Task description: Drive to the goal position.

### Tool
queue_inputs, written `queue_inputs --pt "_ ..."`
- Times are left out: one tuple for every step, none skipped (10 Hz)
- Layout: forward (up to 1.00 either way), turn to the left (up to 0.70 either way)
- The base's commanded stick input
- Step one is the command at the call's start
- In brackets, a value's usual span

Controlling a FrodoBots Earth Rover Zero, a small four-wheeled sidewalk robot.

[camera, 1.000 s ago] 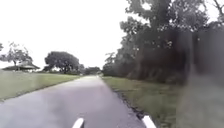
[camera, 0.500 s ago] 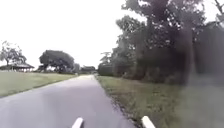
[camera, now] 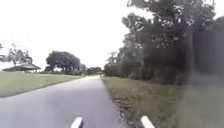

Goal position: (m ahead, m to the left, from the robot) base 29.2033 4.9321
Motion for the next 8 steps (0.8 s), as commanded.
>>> queue_inputs --pt "0.69 0.34" --pt "0.69 0.34" --pt "0.69 0.34" --pt "0.69 0.34" --pt "0.65 0.32" --pt "0.63 0.31" --pt "0.62 0.31" --pt "0.62 0.31"
